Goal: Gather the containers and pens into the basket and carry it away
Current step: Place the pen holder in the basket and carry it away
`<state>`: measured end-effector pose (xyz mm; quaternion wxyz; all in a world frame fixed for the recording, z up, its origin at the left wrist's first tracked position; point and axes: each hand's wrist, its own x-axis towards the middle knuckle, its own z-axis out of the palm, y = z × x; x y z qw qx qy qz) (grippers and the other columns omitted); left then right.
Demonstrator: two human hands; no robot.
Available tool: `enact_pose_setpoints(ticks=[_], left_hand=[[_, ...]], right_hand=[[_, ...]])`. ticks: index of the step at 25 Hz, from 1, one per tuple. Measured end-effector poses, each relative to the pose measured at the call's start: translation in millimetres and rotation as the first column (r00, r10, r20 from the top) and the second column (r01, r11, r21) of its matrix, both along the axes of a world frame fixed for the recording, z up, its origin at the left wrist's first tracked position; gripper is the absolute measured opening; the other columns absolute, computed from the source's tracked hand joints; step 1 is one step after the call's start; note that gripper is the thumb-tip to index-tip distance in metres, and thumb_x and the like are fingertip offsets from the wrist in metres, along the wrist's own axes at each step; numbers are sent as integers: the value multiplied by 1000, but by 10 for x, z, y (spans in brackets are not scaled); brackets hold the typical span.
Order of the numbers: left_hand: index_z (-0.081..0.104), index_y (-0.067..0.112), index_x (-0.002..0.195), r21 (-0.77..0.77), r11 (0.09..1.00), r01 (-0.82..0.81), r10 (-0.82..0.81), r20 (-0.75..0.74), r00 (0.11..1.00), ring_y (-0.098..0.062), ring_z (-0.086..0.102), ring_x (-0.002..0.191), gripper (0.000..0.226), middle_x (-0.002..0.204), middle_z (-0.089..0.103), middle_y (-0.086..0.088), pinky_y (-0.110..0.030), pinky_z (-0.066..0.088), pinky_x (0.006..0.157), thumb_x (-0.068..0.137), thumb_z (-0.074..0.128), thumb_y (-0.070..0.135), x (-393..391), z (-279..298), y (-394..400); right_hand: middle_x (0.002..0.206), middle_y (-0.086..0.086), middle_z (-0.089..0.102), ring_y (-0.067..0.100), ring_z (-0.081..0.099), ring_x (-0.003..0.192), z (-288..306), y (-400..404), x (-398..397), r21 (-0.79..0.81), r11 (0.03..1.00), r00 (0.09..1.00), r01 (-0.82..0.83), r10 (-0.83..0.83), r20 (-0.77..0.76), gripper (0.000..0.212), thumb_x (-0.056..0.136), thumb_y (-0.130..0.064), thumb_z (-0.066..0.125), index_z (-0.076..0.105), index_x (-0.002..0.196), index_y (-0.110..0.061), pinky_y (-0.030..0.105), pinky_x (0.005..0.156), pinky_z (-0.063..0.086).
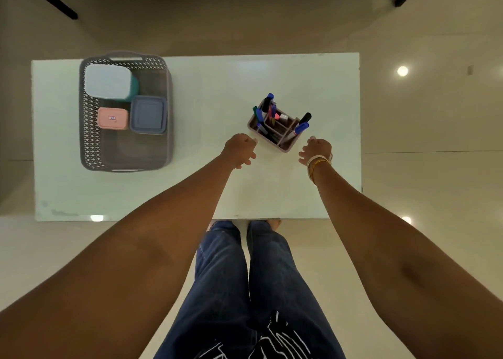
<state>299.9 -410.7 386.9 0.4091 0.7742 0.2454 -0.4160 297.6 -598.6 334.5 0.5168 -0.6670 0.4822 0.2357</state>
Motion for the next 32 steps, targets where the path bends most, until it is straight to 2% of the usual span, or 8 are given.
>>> enact_pose_setpoints(ticks=[3,7,12,20,24,27,30,32], left_hand=[[52,8,120,8,998,-57,57,-22,998,-28,64,88,31,105,63,-12,-34,49,70,101,42,30,69,-157,-32],[33,10,139,30,987,-156,156,-7,988,-31,67,97,47,122,58,-16,-40,52,80,99,46,28,209,-448,-36],[42,11,131,36,993,-115,112,68,991,-26,65,85,37,105,58,-10,-38,53,78,97,46,26,350,-583,-57],[50,14,123,33,956,-292,286,122,950,-25,64,81,28,100,61,-9,-32,53,64,96,51,21,67,-169,593],[53,15,106,58,899,-434,417,187,889,-26,66,82,16,97,64,-10,-35,56,66,93,58,23,-155,24,1216],[53,15,92,40,809,-586,564,228,794,-25,62,76,8,94,62,-11,-37,56,65,91,59,11,-311,143,1783],[51,19,73,31,730,-683,653,261,710,-31,66,79,23,92,66,-17,-47,58,79,84,63,3,-478,172,2401],[50,19,70,38,693,-720,684,281,673,-32,64,79,27,90,65,-19,-47,57,76,82,65,0,-603,190,2735]], right_hand=[[124,17,59,29,66,100,-81,83,-50,166,984,989,-61,82,-122,36,99,-7,40,47,133,2,33,71,55],[110,15,63,24,69,71,-330,262,3,179,982,989,-64,87,-121,43,98,-22,49,40,139,-13,32,59,58],[106,22,70,33,72,81,-480,310,103,102,991,993,-87,95,-75,23,98,-10,44,52,119,-15,37,66,61],[112,22,68,35,72,91,173,728,131,78,945,948,-317,318,-4,48,94,-7,50,42,141,-14,30,56,58],[106,22,70,32,73,89,480,1319,139,83,873,877,-480,480,25,53,94,-8,53,39,144,-13,22,47,57],[102,24,71,29,72,74,575,1898,95,116,815,823,-568,565,57,56,93,-7,54,36,146,-11,22,45,57],[100,25,71,22,67,58,585,2502,-7,111,758,766,-643,638,77,55,90,-7,55,37,143,-10,24,46,58],[103,25,70,23,68,58,541,2876,-101,103,724,731,-682,678,78,48,90,-9,55,42,136,-10,26,46,58]])
